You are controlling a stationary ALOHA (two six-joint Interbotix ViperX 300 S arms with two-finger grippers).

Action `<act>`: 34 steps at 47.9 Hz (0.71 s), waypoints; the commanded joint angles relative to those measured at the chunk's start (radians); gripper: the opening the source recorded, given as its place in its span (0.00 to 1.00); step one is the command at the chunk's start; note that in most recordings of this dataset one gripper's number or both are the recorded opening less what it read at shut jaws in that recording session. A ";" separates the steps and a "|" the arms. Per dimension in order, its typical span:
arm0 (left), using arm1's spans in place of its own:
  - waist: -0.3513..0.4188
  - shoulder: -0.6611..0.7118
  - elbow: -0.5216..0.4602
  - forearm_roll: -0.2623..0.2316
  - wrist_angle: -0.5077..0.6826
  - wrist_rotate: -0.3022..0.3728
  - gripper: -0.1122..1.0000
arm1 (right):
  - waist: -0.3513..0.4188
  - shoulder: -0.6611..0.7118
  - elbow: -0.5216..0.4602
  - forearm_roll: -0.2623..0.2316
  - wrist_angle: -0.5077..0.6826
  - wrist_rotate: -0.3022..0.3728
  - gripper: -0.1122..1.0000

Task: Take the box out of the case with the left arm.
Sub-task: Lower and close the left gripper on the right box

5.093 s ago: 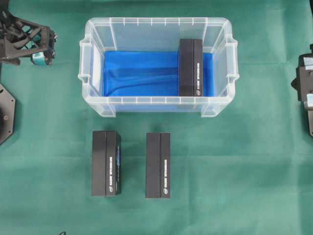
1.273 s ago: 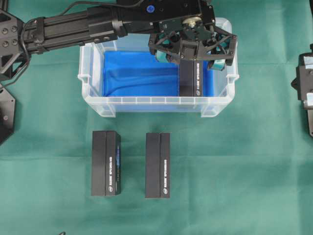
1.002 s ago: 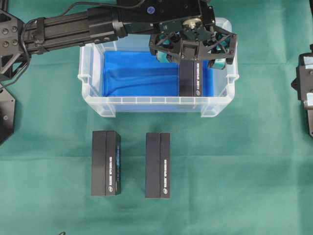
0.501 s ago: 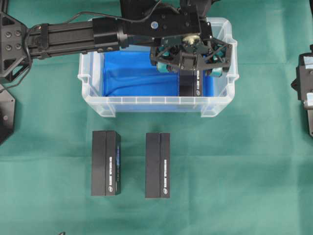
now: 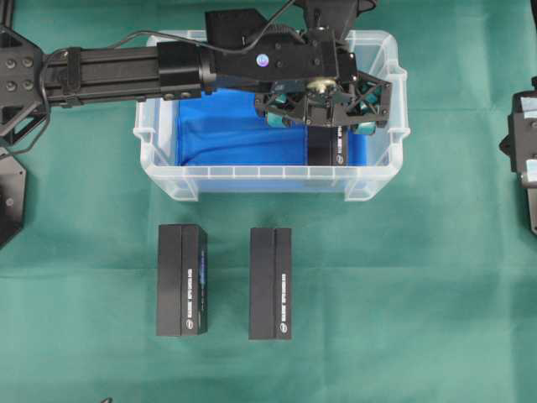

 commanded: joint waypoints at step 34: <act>-0.005 -0.054 0.083 0.023 -0.115 -0.040 0.92 | 0.000 0.003 -0.023 0.002 -0.006 0.002 0.17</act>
